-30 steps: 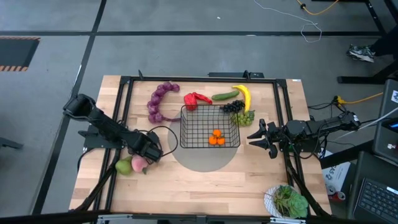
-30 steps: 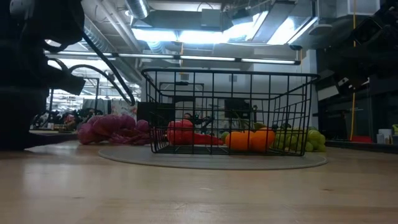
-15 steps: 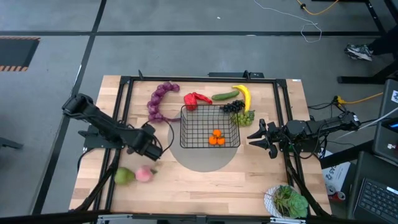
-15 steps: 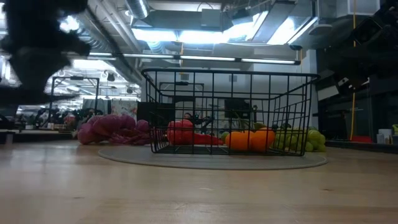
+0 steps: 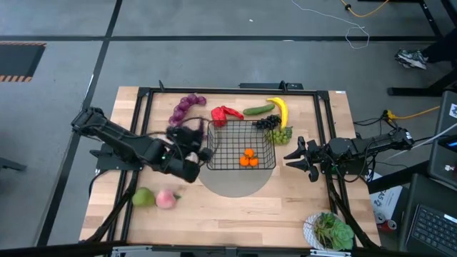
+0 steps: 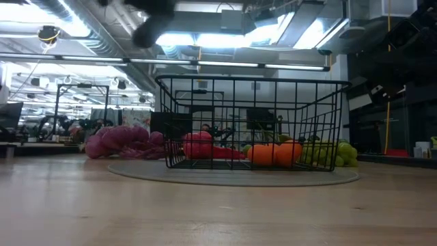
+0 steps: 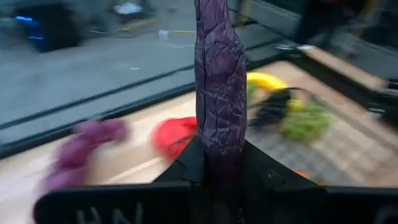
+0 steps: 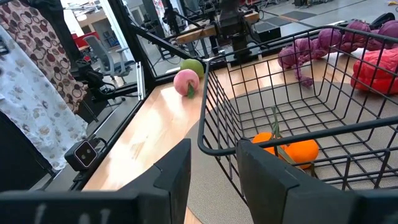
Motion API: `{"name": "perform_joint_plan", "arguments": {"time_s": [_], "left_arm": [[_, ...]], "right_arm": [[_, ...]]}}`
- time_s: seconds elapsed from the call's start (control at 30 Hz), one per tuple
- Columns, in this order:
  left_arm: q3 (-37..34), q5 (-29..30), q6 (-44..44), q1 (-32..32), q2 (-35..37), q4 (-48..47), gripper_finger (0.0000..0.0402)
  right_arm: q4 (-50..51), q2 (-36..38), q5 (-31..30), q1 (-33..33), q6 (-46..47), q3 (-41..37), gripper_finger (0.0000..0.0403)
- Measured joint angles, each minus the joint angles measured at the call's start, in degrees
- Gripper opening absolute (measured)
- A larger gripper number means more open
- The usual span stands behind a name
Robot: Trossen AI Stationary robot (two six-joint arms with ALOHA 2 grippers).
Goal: Build produce basket
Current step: Put the eggplant into the wire basket
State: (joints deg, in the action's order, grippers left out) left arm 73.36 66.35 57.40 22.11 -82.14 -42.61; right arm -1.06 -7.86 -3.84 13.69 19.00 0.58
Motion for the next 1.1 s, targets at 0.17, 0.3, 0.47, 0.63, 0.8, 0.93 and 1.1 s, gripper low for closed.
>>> {"name": "perform_joint_plan", "arguments": {"time_s": [0.17,0.3,0.47,0.63,0.8,0.93,1.1], "left_arm": [[0.00,-8.43,-25.36,-4.54,-2.72,24.23,0.0046],[0.00,-14.66,-33.74,-8.97,-5.17,31.45,0.0046],[0.04,-23.24,-31.76,-14.00,-8.92,31.39,0.0046],[0.00,-25.62,-31.42,-16.42,-11.77,31.85,0.0046],[0.00,-25.51,-30.59,-17.33,-12.09,41.30,0.0046],[0.00,-26.44,-29.21,-15.21,-12.04,51.25,0.0047],[-0.13,-24.05,-31.94,-12.05,-15.35,53.16,0.0047]], "right_arm": [[0.00,-0.01,-0.01,0.00,0.00,-0.01,0.0130],[0.00,0.00,0.00,0.00,0.00,0.00,0.0130],[0.00,0.00,0.00,-0.02,0.00,0.00,0.0130],[0.00,0.00,0.00,0.00,0.00,-0.02,0.0130],[0.00,0.00,0.00,-0.01,0.00,-0.02,0.0130],[0.00,-0.01,0.00,-0.01,0.07,-0.01,0.0130],[0.00,0.00,0.00,-0.01,0.23,-0.01,0.0130]]}}
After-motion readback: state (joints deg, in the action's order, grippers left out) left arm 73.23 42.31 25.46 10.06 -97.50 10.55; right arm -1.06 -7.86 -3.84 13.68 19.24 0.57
